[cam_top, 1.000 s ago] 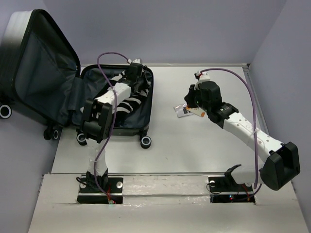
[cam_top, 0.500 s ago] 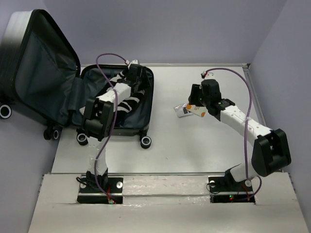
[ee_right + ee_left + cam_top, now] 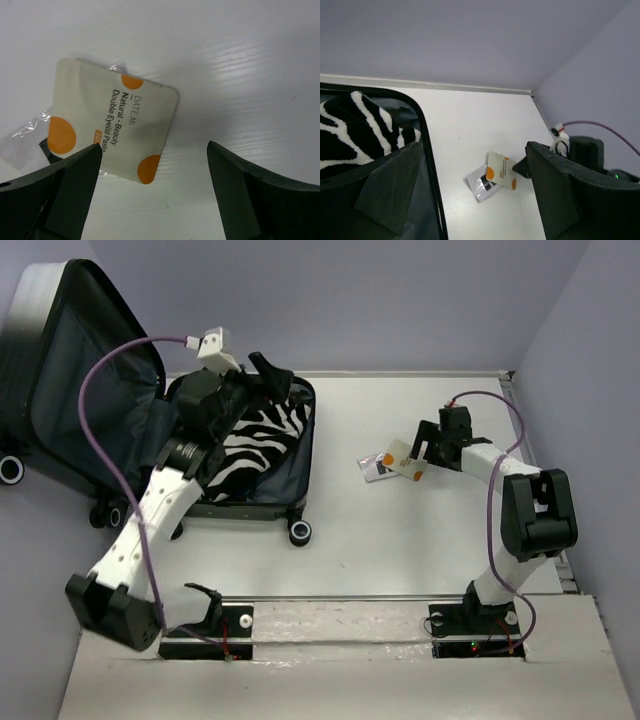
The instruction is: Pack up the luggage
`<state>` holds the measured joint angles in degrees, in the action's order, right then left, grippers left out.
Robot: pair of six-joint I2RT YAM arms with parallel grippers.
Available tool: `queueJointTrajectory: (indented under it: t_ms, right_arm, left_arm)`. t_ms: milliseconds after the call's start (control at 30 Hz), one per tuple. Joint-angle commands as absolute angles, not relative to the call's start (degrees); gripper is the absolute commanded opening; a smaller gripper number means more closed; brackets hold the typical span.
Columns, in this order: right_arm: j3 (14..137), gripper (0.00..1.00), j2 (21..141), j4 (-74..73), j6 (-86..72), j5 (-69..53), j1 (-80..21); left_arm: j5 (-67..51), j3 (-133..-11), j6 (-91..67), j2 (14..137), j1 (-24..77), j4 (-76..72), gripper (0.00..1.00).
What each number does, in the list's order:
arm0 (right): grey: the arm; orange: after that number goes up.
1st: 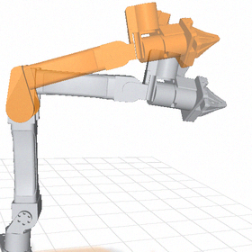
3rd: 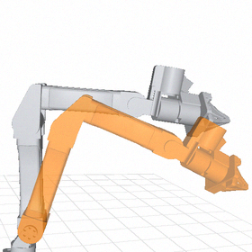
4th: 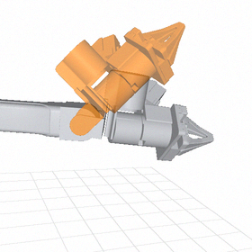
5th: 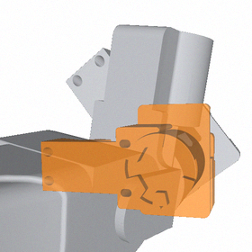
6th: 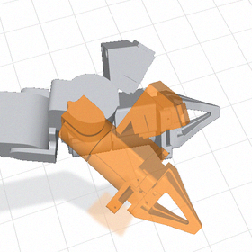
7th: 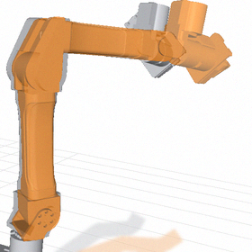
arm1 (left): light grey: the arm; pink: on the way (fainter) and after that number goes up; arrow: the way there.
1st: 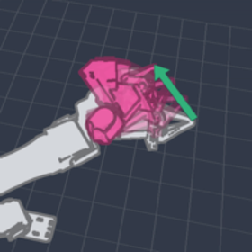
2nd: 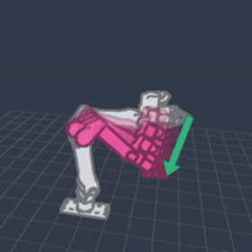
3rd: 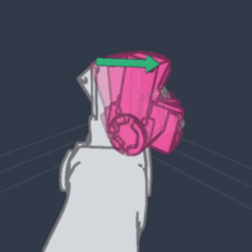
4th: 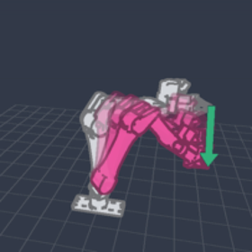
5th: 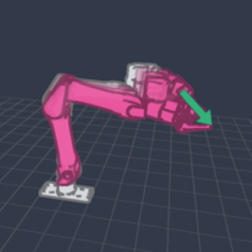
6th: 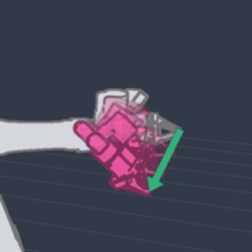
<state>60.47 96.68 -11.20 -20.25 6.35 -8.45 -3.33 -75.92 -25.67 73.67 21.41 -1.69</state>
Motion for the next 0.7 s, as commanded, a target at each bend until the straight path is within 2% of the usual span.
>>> queueJointTrajectory:
  t_ms: [0, 100, 267, 400, 567, 633, 667]
  right_arm:
    - [64.07, 0.97, 100.01, -11.51, -20.57, 2.21, -6.77]
    - [65.39, 1.00, 102.82, -11.69, -21.00, 0.89, -6.25]
    - [68.46, 0.95, 107.75, -11.78, -21.97, -4.04, -6.24]
    - [69.08, 0.80, 110.04, -11.87, -22.94, -5.36, -6.24]
    - [68.38, 0.62, 111.88, -11.87, -23.90, -5.89, -6.24]
    - [67.94, 0.44, 112.24, -11.60, -24.26, -5.54, -6.24]
    - [67.68, 0.44, 112.06, -11.60, -24.26, -5.19, -6.24]
  left_arm:
    - [-10.98, -64.20, -21.46, 64.18, 21.88, -0.09, 0.99]
    - [-8.54, -58.47, -16.98, 57.23, 21.97, 4.12, 0.99]
    - [-3.61, -50.20, -15.21, 48.71, 21.97, 3.25, 0.99]
    - [-1.50, -50.80, -13.62, 47.11, 21.89, 4.65, 0.99]
    - [-5.18, -50.45, -14.41, 43.34, 21.97, 3.96, 0.99]
    - [-5.45, -50.36, -14.41, 42.28, 21.97, 3.78, 0.99]
    - [-5.28, -50.45, -14.33, 42.01, 21.97, 3.78, 0.99]
